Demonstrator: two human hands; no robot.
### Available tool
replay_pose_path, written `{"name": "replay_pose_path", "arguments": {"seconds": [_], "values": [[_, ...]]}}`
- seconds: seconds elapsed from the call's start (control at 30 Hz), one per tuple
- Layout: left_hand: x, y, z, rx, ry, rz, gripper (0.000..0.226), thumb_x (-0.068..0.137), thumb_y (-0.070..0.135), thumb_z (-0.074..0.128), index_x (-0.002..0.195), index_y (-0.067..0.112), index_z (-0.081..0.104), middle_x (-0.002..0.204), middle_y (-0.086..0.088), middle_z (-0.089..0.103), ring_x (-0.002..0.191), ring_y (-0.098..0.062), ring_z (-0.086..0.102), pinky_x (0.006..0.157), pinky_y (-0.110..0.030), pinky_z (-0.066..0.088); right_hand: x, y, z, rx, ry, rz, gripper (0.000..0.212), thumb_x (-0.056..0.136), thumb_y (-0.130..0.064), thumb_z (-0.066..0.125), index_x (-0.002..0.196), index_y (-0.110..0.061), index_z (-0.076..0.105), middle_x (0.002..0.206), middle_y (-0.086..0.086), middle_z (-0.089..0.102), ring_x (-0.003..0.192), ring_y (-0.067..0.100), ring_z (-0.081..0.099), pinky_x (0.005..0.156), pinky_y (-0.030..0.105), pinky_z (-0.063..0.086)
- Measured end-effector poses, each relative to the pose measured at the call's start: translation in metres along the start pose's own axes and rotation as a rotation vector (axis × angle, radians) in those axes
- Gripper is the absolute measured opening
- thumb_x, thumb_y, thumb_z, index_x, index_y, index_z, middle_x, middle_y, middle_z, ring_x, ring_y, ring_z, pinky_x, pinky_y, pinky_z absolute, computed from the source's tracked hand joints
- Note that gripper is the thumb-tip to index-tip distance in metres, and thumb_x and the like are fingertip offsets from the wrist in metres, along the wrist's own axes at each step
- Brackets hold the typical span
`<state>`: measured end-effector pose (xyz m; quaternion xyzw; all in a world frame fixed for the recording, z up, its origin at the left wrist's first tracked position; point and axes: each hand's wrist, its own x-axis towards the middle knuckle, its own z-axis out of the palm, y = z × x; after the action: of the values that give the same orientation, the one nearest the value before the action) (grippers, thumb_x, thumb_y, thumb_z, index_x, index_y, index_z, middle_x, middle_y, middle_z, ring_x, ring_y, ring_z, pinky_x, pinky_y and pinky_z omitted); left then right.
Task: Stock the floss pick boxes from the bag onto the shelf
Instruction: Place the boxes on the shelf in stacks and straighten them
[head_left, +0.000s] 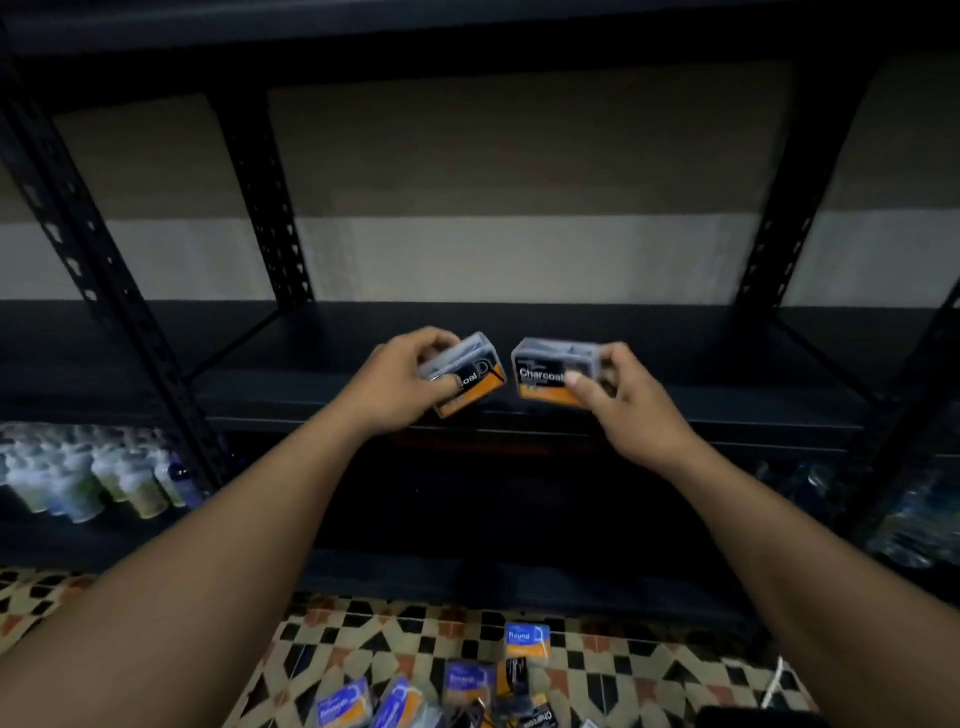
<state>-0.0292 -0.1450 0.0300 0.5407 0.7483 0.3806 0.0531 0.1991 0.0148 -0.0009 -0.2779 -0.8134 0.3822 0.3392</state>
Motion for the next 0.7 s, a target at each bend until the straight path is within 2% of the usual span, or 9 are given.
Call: {"name": "replay_pose_path", "arguments": {"seconds": [0.17, 0.27, 0.33, 0.5, 0.6, 0.7], "values": [[0.045, -0.014, 0.022, 0.086, -0.067, -0.057, 0.043, 0.084, 0.024, 0.074, 0.124, 0.03, 0.057, 0.113, 0.005, 0.067, 0.102, -0.014, 0.064, 0.093, -0.032, 0.051, 0.051, 0.022, 0.001, -0.094, 0.02, 0.107, 0.027, 0.091, -0.042, 0.062, 0.112, -0.028, 0.052, 0.104, -0.005, 0.068, 0.098, 0.017, 0.065, 0.087, 0.034, 0.05], [0.062, -0.023, 0.04, 0.076, -0.061, -0.068, 0.032, 0.087, 0.026, 0.072, 0.112, 0.028, 0.052, 0.104, 0.002, 0.065, 0.092, -0.018, 0.065, 0.085, -0.037, 0.054, 0.063, 0.044, 0.009, -0.146, -0.018, 0.16, 0.045, 0.092, -0.039, 0.062, 0.132, -0.031, 0.044, 0.118, -0.001, 0.066, 0.107, 0.021, 0.061, 0.085, 0.027, 0.042], [0.074, -0.031, 0.05, 0.09, -0.04, -0.045, 0.026, 0.088, 0.027, 0.07, 0.107, 0.029, 0.053, 0.102, 0.002, 0.066, 0.09, -0.018, 0.064, 0.082, -0.038, 0.054, 0.072, 0.053, 0.014, -0.171, -0.013, 0.168, 0.051, 0.092, -0.039, 0.061, 0.138, -0.037, 0.04, 0.123, -0.001, 0.065, 0.113, 0.021, 0.059, 0.087, 0.025, 0.041], [0.1, -0.053, 0.07, 0.163, 0.028, -0.003, 0.045, 0.082, 0.021, 0.071, 0.124, 0.028, 0.054, 0.12, -0.005, 0.057, 0.108, -0.023, 0.059, 0.091, -0.031, 0.048, 0.107, 0.064, 0.025, -0.289, 0.011, 0.092, 0.048, 0.091, -0.036, 0.063, 0.135, -0.036, 0.045, 0.113, 0.002, 0.07, 0.103, 0.024, 0.065, 0.086, 0.028, 0.05], [0.115, -0.066, 0.081, 0.168, 0.063, -0.016, 0.056, 0.084, 0.012, 0.07, 0.133, 0.027, 0.05, 0.126, -0.009, 0.049, 0.115, -0.027, 0.054, 0.095, -0.025, 0.042, 0.128, 0.075, 0.033, -0.297, 0.019, 0.091, 0.05, 0.09, -0.032, 0.065, 0.134, -0.036, 0.043, 0.114, 0.003, 0.07, 0.102, 0.027, 0.066, 0.087, 0.032, 0.052], [0.138, -0.074, 0.089, 0.201, 0.067, -0.048, 0.057, 0.088, 0.013, 0.066, 0.138, 0.027, 0.045, 0.128, -0.014, 0.047, 0.116, -0.035, 0.054, 0.1, -0.037, 0.046, 0.152, 0.085, 0.039, -0.315, 0.019, 0.125, 0.051, 0.087, -0.035, 0.065, 0.131, -0.043, 0.04, 0.116, 0.004, 0.069, 0.105, 0.029, 0.065, 0.09, 0.035, 0.052]]}}
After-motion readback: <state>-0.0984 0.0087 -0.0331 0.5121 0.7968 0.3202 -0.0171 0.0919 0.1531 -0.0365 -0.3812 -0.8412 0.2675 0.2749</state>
